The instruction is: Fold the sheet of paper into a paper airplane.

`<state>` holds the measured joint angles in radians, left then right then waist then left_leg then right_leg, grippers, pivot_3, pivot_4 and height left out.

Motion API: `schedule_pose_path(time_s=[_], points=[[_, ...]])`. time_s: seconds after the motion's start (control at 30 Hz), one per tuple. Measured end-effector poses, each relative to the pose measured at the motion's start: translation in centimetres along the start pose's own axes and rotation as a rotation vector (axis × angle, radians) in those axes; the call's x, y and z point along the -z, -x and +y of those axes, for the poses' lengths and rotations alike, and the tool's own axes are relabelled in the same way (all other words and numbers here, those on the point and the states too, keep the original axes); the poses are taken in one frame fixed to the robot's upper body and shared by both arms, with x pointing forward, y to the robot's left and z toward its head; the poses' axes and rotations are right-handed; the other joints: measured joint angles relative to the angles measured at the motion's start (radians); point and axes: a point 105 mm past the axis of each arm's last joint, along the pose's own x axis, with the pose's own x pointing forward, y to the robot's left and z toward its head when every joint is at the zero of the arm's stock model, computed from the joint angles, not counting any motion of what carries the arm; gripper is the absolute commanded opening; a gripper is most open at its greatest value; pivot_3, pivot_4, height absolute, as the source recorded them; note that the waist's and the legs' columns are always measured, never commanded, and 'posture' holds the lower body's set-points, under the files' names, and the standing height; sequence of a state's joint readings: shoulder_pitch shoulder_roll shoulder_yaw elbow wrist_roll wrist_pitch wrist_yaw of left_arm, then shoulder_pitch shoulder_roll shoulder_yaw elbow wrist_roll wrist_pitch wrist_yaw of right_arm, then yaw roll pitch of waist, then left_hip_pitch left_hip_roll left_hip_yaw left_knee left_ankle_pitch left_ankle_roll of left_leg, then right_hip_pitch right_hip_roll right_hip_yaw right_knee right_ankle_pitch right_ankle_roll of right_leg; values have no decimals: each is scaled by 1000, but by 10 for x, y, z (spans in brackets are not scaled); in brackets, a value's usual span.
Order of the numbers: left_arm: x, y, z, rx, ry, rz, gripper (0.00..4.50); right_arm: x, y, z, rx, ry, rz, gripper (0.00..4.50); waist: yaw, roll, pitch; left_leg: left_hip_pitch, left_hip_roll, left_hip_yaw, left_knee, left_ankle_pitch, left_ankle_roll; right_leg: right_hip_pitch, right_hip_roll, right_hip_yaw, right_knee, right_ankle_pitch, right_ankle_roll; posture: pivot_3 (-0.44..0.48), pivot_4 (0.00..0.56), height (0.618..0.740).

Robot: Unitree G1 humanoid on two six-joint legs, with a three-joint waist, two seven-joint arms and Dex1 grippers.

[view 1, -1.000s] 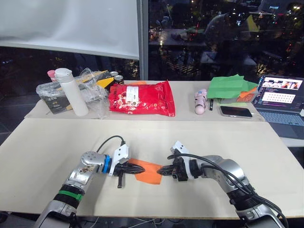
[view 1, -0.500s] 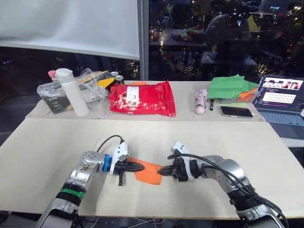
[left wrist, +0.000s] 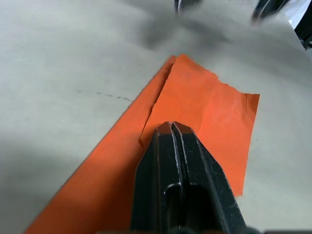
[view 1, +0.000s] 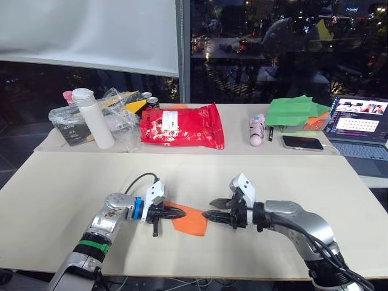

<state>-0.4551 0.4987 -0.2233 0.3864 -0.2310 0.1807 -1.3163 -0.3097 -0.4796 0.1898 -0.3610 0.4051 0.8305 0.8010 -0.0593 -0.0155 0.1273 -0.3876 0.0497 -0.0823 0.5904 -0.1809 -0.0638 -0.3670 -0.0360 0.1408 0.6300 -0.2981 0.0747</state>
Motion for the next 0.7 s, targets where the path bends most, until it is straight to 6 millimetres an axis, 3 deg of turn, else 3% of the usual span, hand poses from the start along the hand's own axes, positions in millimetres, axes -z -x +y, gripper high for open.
schedule_pose_path(time_s=[0.27, 0.43, 0.7], points=[[0, -2, -4, -2, 7, -13, 0, 22, -35, 14, -49, 55, 33, 60, 0, 0, 0, -1, 0, 0, 0, 0, 0, 0, 0, 0, 0, 0, 0, 0, 150, 719], [0, -2, -5, -7, 19, -15, 0, 29, -42, 2, -26, 91, 73, 17, 0, 0, 0, -1, 0, 0, 0, 0, 0, 0, 0, 0, 0, 0, 0, 0, 150, 719], [0, -3, -4, -16, 24, -15, 0, 34, -41, -1, -38, 165, 89, 17, 3, 1, -1, 0, 0, 0, 0, 0, 0, 1, 0, 0, -1, 0, 0, 0, 150, 719]])
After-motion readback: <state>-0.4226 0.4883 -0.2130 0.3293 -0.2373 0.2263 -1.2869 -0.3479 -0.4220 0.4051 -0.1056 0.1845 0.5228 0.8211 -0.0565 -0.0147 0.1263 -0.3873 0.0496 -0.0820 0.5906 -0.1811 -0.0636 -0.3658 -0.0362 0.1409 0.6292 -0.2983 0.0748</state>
